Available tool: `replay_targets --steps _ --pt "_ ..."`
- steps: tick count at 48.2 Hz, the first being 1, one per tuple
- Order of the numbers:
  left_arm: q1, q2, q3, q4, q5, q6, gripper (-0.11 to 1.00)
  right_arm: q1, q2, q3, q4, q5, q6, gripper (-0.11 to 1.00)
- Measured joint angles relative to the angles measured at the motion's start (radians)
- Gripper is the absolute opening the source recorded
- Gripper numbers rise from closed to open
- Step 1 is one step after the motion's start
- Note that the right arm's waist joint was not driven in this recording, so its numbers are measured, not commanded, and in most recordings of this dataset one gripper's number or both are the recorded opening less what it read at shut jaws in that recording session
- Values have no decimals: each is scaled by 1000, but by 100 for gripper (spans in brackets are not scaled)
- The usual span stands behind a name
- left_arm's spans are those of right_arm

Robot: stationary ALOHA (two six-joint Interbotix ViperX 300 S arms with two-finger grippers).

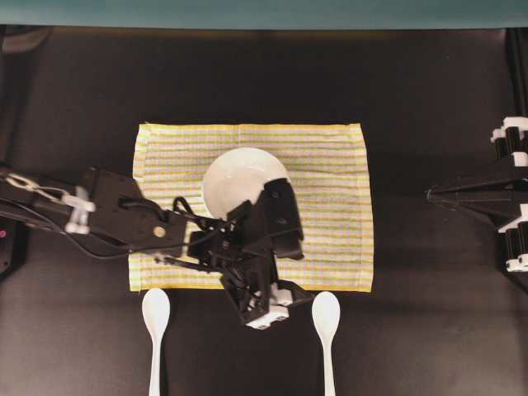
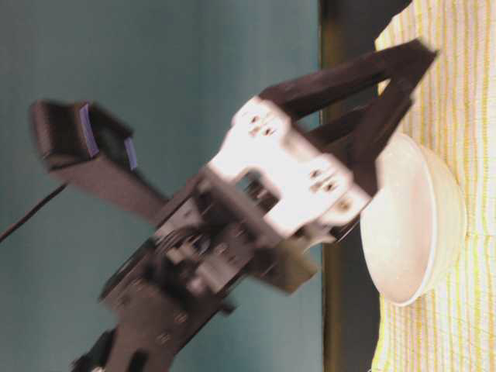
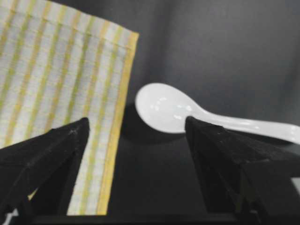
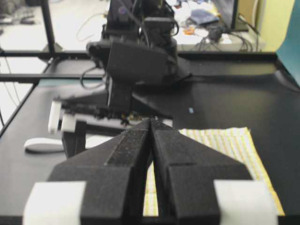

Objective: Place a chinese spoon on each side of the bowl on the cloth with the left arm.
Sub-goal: 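Move the left gripper over the right white spoon below the cloth, then close the left gripper on the right spoon's bowl and lift it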

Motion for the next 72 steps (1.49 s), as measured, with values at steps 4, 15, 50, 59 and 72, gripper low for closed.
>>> replay_targets --steps 4,15,50,59,72 --pt "2 43 -23 0 0 0 77 0 0 3 0 6 0 1" --pt "2 140 -97 -2 0 8 77 0 0 6 -2 23 0 1" --pt "-18 218 -143 0 -26 2 76 0 -2 17 0 25 0 1" --pt "-18 235 -144 0 -26 2 69 0 -2 17 0 25 0 1" --pt "-15 250 -149 0 -26 5 55 0 -2 21 0 23 0 1"
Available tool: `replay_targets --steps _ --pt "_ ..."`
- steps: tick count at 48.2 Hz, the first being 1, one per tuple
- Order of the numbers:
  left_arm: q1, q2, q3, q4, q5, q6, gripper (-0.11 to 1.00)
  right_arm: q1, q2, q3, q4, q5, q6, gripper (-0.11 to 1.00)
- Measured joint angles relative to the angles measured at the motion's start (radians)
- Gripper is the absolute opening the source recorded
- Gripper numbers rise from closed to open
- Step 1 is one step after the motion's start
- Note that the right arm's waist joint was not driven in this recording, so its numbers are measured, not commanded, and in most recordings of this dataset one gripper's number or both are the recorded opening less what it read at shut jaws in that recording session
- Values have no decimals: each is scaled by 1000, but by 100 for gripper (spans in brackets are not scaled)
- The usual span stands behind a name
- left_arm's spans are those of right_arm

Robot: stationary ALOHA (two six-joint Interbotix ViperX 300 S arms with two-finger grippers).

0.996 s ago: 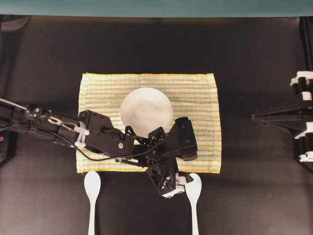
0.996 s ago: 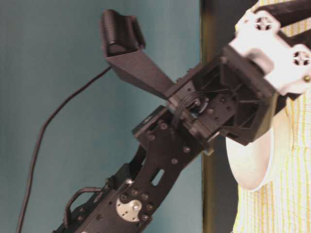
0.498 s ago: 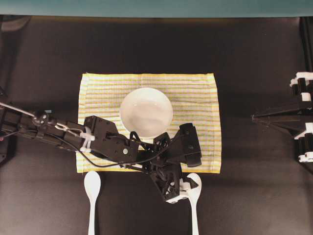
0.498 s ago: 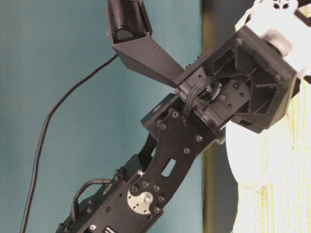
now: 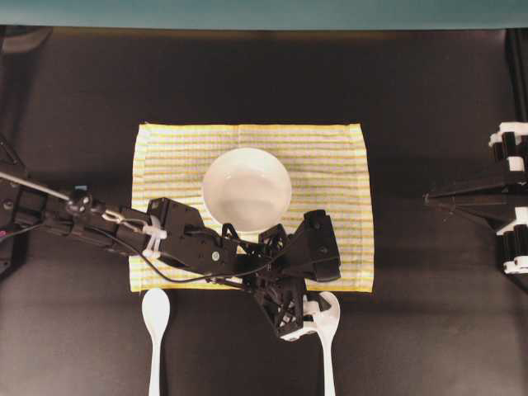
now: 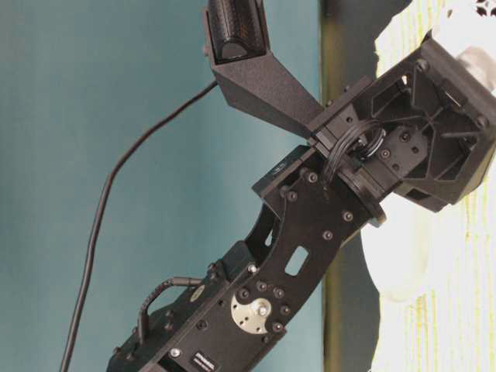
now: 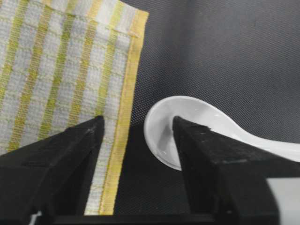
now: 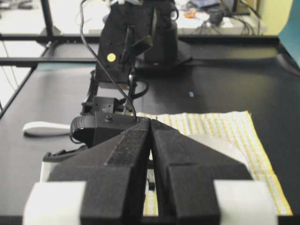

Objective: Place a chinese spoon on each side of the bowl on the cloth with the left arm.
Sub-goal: 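Close the left gripper on the right spoon's bowl and lift it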

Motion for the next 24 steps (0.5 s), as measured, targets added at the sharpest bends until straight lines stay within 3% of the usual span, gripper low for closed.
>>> replay_targets --steps 5,11,24 --pt "0 2 -2 0 -3 -2 40 0 0 2 -2 0 0 1" --pt "-2 0 -3 0 -6 5 15 0 0 5 0 0 0 1" --pt "0 -34 -15 0 -3 11 11 0 -5 11 0 2 0 1"
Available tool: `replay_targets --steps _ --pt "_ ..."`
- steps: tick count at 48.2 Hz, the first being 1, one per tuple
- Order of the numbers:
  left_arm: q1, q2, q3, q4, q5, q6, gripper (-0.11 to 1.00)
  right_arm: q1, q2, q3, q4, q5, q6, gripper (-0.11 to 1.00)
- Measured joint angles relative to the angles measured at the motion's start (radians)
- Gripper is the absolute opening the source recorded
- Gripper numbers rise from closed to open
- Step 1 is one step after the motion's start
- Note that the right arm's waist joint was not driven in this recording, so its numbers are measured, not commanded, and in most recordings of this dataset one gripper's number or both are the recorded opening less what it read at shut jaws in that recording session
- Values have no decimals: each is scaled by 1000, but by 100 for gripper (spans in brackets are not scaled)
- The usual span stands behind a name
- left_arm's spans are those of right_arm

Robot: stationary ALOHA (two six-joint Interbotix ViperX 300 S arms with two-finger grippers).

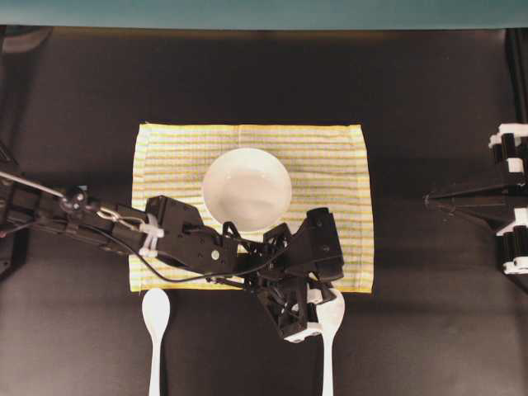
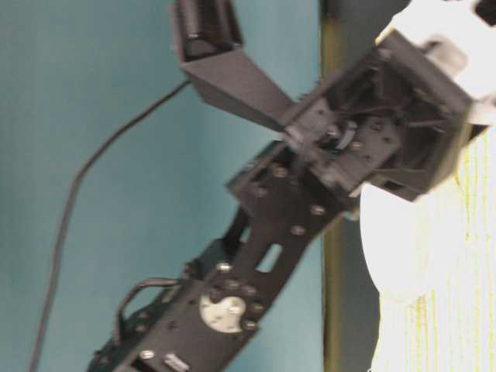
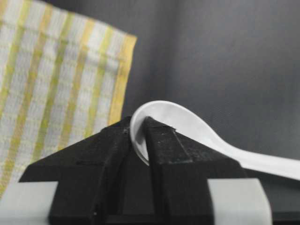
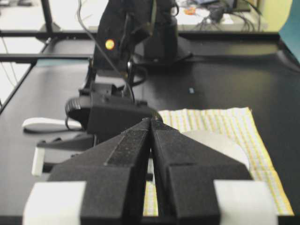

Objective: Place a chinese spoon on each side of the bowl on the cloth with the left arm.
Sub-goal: 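Close the left gripper on the right spoon's bowl and lift it, then carry the spoon onto the cloth right of the bowl and lower it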

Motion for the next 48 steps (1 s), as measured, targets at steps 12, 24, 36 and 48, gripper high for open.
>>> replay_targets --steps 12,24,36,48 --pt "29 -72 -34 0 89 32 8 0 -23 6 -2 0 0 1" --pt "129 -190 -130 0 330 143 8 0 -44 6 0 -2 0 1" --pt "270 -218 -170 2 405 206 8 0 -49 6 0 0 0 1" --pt "301 -132 -172 0 385 247 8 0 -52 6 0 0 0 1"
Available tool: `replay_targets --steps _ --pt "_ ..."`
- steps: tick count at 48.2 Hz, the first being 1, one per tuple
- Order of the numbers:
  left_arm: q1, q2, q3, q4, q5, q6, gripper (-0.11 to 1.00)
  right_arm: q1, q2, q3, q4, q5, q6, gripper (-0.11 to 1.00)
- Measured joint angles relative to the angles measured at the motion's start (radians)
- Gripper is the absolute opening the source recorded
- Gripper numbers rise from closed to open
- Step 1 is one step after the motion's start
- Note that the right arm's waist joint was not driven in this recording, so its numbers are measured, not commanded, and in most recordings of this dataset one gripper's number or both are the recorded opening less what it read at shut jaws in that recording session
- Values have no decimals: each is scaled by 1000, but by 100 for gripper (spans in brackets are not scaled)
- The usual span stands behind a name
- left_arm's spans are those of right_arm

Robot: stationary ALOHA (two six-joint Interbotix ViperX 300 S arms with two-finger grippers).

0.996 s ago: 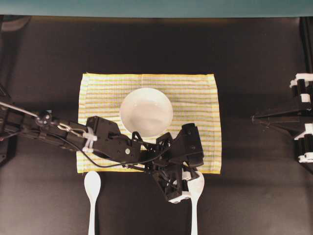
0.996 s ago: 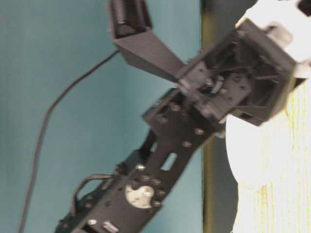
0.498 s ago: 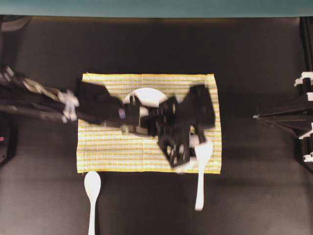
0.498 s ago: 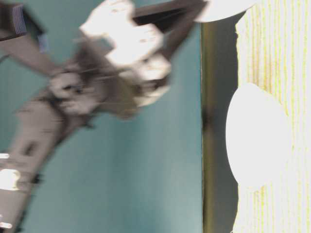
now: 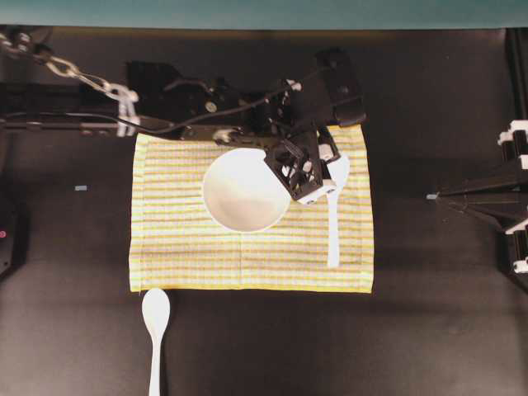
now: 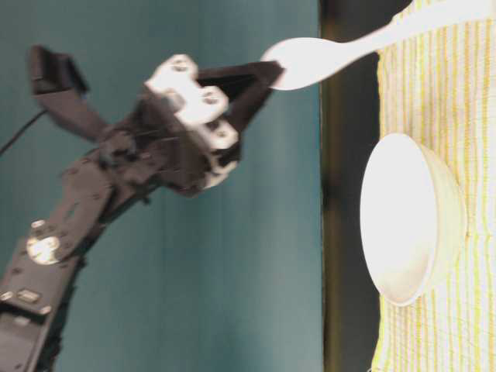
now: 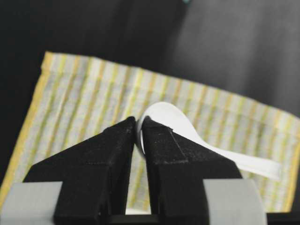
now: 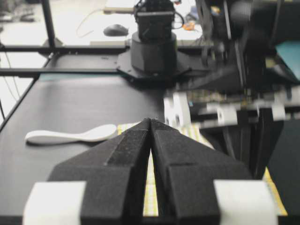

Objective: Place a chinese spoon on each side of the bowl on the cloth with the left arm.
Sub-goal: 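Carry the spoon onto the cloth right of the bowl and lower it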

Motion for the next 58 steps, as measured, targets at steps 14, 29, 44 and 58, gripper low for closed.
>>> replay_targets --steps 14,29,44,58 --pt "12 77 -2 0 -69 8 8 0 0 0 0 0 0 1" --pt "37 118 -6 2 -74 21 8 0 -2 9 0 31 0 1" --pt "46 138 -11 2 -78 83 13 0 -2 14 -2 32 0 1" --pt "44 141 0 0 -75 72 85 0 -5 14 0 34 0 1"
